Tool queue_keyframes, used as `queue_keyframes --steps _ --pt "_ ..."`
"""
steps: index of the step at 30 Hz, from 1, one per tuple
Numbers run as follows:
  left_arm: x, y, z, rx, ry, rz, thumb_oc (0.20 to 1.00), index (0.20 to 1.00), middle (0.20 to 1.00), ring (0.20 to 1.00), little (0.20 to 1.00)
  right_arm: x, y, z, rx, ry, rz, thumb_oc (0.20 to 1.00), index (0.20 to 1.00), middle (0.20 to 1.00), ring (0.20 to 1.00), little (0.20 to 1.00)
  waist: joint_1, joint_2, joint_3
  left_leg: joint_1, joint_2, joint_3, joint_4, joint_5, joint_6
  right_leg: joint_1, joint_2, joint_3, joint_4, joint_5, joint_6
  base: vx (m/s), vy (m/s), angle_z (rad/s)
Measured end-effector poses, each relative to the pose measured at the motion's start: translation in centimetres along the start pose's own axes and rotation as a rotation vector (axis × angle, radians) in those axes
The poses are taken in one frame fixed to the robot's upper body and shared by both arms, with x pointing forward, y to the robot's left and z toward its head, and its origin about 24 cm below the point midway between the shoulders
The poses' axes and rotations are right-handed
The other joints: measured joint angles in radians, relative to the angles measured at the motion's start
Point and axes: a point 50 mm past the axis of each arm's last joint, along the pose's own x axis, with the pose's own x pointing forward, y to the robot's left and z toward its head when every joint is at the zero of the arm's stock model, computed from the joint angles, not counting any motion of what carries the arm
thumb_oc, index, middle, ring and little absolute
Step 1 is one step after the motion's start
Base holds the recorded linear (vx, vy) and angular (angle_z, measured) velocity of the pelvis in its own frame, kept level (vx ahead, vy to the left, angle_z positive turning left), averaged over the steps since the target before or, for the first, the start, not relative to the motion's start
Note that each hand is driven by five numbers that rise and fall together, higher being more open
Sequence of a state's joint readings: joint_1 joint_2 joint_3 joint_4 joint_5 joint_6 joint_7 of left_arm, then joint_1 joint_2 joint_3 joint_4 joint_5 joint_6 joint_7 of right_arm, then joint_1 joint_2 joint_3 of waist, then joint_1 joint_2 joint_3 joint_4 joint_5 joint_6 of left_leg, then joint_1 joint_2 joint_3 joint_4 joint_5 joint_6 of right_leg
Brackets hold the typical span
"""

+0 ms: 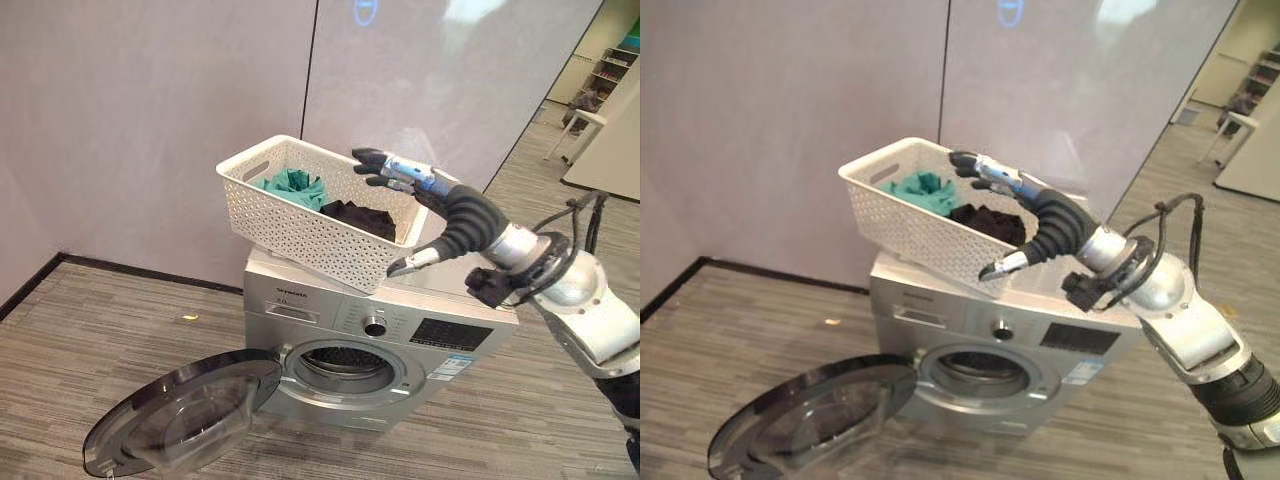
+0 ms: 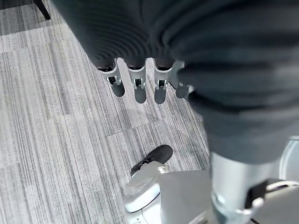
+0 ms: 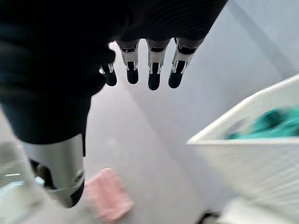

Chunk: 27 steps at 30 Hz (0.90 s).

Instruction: Grab the laundry basket,head to the washer,open it,put in the laundry and shut it.

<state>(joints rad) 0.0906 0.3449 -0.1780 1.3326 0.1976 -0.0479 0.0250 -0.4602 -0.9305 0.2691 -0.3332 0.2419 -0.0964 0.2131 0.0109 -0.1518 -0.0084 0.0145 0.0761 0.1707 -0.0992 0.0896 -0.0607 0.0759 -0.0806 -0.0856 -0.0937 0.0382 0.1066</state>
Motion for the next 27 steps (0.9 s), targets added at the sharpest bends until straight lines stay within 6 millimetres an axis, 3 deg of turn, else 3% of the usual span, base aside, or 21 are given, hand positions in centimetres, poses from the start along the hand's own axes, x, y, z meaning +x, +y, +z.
queue_keyframes --steps 4,7,15,22,27 --pt "0.1 -0.1 0.5 0.000 -0.009 -0.001 1.000 1.000 1.000 1.000 1.000 0.3 0.5 -1.6 -0.151 0.107 -0.066 1.000 1.000 1.000 1.000 1.000 -0.002 0.008 0.026 0.000 0.001 -0.001 0.000 0.000 0.000 -0.001 0.001 0.002 0.000 0.001 0.000 0.00 0.000 0.00" --pt "0.2 0.1 1.6 0.005 -0.029 0.004 1.000 1.000 1.000 1.000 1.000 1.1 1.7 -1.5 -0.241 0.101 -0.103 1.000 1.000 1.000 1.000 1.000 0.001 0.016 0.046 -0.001 0.000 -0.005 0.000 0.004 0.005 0.000 0.002 -0.001 0.000 0.002 -0.002 -0.01 -0.001 0.02" --pt "0.2 0.3 2.9 0.013 -0.066 0.015 1.000 1.000 1.000 1.000 1.000 2.8 5.4 -2.5 -0.256 0.150 -0.110 1.000 1.000 1.000 1.000 1.000 0.016 0.026 0.069 -0.006 0.000 -0.010 0.001 0.006 0.010 -0.002 0.004 -0.003 0.008 0.007 -0.009 0.00 0.000 0.00" --pt "0.3 0.8 3.8 0.014 -0.078 0.033 1.000 1.000 1.000 1.000 1.000 3.1 6.3 -3.5 -0.345 0.213 -0.080 1.000 1.000 1.000 1.000 1.000 0.036 0.008 0.079 -0.016 0.000 -0.019 0.001 0.005 0.008 -0.005 0.004 -0.008 0.006 0.007 -0.009 0.00 -0.002 0.03" --pt "0.3 0.6 3.6 0.012 -0.072 0.031 1.000 1.000 1.000 1.000 1.000 3.4 6.6 -3.9 -0.400 0.244 -0.060 1.000 1.000 1.000 1.000 1.000 0.042 0.015 0.084 -0.016 0.000 -0.020 0.001 0.005 0.008 -0.008 0.004 -0.008 0.000 0.000 -0.005 0.00 0.000 0.00"
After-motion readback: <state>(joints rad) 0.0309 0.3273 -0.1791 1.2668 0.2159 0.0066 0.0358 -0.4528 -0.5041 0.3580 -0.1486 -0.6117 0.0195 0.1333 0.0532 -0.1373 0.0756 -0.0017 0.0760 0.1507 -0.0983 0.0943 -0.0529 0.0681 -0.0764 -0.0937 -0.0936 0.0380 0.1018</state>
